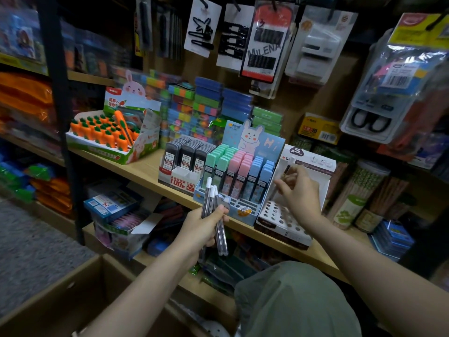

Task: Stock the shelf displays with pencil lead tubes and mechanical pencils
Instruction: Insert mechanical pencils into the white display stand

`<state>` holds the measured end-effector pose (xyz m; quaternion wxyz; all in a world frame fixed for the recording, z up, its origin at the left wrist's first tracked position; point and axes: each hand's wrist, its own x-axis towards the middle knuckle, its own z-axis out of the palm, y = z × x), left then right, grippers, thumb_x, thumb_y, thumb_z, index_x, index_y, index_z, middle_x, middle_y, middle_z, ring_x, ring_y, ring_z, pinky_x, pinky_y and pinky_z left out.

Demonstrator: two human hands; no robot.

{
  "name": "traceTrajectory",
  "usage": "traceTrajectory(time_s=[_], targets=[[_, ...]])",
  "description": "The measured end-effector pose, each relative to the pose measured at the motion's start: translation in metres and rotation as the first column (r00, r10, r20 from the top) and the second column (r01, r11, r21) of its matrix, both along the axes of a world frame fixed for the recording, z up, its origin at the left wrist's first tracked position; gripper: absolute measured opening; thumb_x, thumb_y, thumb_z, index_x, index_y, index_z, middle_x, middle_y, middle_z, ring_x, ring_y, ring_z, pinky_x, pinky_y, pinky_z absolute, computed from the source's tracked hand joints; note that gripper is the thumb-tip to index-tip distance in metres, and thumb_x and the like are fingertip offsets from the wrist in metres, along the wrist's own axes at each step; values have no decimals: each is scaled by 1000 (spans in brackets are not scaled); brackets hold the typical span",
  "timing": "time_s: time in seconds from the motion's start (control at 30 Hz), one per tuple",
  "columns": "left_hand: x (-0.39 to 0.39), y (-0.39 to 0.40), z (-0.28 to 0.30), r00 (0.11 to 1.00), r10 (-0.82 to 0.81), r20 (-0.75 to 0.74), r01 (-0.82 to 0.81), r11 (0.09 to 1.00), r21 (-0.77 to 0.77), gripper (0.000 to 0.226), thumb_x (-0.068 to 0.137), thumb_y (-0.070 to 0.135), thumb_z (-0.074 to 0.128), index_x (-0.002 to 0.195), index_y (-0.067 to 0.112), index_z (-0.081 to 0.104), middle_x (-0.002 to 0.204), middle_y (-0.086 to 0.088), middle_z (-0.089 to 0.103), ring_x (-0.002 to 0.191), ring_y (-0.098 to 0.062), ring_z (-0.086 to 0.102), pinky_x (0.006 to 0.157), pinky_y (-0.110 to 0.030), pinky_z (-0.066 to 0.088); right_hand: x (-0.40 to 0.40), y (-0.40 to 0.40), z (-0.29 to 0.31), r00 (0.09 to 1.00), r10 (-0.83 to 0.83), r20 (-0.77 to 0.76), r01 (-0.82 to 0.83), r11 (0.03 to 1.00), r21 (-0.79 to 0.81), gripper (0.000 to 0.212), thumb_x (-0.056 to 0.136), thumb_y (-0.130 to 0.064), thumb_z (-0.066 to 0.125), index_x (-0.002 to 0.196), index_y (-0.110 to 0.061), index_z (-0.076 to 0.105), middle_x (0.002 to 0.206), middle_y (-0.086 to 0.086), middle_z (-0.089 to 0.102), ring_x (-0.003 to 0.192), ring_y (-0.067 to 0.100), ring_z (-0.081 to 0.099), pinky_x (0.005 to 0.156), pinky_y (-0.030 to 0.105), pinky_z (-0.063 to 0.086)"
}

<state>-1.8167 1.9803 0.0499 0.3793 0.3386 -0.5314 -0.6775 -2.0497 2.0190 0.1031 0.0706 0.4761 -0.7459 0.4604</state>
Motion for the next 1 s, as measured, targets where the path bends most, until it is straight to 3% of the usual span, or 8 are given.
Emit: traceTrajectory(time_s=[0.1,0.2,0.37,0.5,0.6,0.67,0.83,1.0], targets=[[0,1,1,1000,-6,-1,6,1000,-2,21,97,31,56,98,18,71,86,0,68,46,-4,39,41,-18,31,-2,-1,-5,1000,-11,-7,11,1000,11,20,88,-27,70,101,-17,58,85,-6,66,82,10,65,73,28,55],[0,2,1,1000,-9,23,9,1000,1,20,97,33,55,101,20,71,84,4,69,48,-3,41,43,-17,33,0,-2,-11,998,-54,-18,54,998,28,12,88,-25,70,92,-21,59,76,-11,60,76,10,63,60,14,43],[1,6,1,999,-17,47,17,1000,-8,21,97,34,55,101,20,70,86,4,68,54,-6,41,45,-17,35,4,-3,-17,998,-64,4,64,998,2,10,89,-25,69,95,-21,62,82,-5,65,75,10,61,57,9,37],[1,8,3,999,-21,43,22,1000,-11,22,98,32,55,99,17,71,87,0,68,52,-6,39,44,-17,33,3,5,-10,999,-14,-52,16,999,43,25,90,-27,68,111,-15,63,91,-1,70,80,10,63,71,20,51],[2,8,5,999,-27,44,28,999,-16,22,98,33,54,101,19,70,88,1,68,52,-5,42,45,-17,34,3,13,-1,991,22,-136,-21,1000,6,45,91,-29,65,131,-20,45,88,-11,61,71,4,62,59,17,51],[3,9,5,998,-25,61,27,999,-24,22,98,35,54,103,20,70,91,2,69,55,-5,45,47,-18,35,2,14,6,977,24,-211,-34,999,-41,50,94,-22,62,137,-26,37,88,-14,58,73,5,60,62,20,49],[4,9,6,998,-16,67,17,1000,-20,21,98,34,54,101,20,70,92,-1,69,57,-6,45,48,-18,35,5,6,14,973,44,-226,-59,996,-60,33,95,-10,58,125,-22,53,90,-7,63,83,13,64,77,40,58],[5,7,9,997,-56,59,60,997,-56,20,95,36,59,100,21,71,88,-2,70,55,-5,47,45,-17,35,6,2,13,983,39,-180,-49,998,-48,24,96,-17,57,119,-26,55,92,-4,69,84,15,67,76,41,59]])
